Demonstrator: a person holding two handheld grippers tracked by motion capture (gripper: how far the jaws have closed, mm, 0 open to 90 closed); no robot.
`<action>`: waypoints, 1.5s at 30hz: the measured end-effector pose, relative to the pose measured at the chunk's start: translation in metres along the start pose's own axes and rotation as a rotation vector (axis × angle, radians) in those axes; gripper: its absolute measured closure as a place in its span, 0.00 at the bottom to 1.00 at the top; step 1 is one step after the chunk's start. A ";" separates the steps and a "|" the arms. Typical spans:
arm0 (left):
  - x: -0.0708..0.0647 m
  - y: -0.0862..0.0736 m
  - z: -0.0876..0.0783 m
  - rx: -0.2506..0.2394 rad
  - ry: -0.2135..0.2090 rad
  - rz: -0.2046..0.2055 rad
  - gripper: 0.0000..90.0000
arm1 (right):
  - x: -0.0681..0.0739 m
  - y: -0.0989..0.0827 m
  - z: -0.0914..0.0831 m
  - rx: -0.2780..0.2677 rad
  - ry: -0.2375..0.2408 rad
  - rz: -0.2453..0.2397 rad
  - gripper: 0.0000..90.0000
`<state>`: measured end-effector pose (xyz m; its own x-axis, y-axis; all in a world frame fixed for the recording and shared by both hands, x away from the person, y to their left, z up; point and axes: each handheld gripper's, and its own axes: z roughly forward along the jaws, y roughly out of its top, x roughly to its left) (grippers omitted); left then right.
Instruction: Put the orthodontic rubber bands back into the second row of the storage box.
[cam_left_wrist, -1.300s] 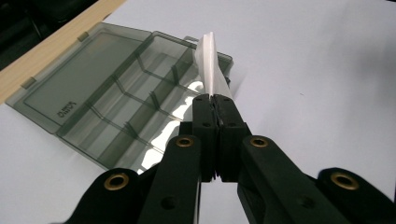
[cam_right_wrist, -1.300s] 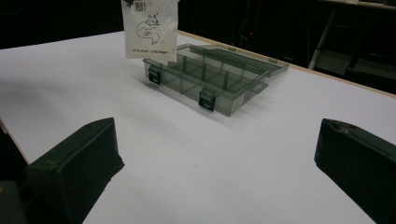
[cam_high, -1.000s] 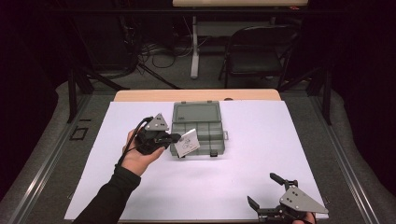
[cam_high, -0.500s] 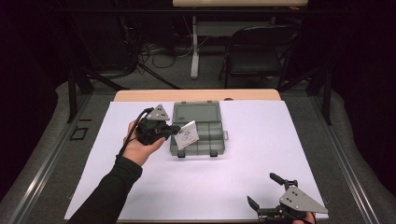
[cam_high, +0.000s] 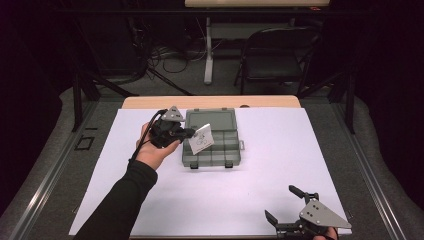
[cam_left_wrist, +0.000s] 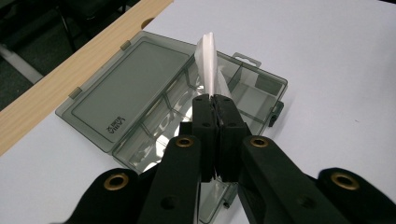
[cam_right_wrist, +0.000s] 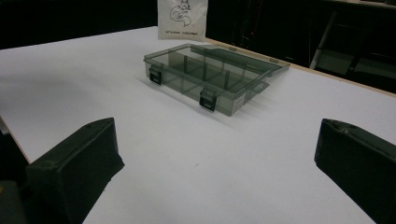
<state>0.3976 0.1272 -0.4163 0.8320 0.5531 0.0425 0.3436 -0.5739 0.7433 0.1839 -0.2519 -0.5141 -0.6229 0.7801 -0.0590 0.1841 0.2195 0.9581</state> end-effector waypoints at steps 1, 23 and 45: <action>0.001 0.000 0.001 0.002 0.000 0.000 0.98 | 0.000 0.000 0.000 0.000 0.000 -0.001 0.00; 0.003 -0.001 0.033 0.062 -0.026 0.012 0.98 | 0.000 0.000 -0.001 -0.001 0.003 -0.003 0.00; -0.005 -0.005 0.059 0.092 -0.058 0.024 0.98 | 0.000 0.000 -0.001 -0.001 0.005 -0.004 0.00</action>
<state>0.4175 0.0920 -0.4594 0.8633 0.5043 0.0191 0.3595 -0.6411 0.6780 0.1837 -0.2525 -0.5137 -0.6277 0.7760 -0.0613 0.1808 0.2220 0.9582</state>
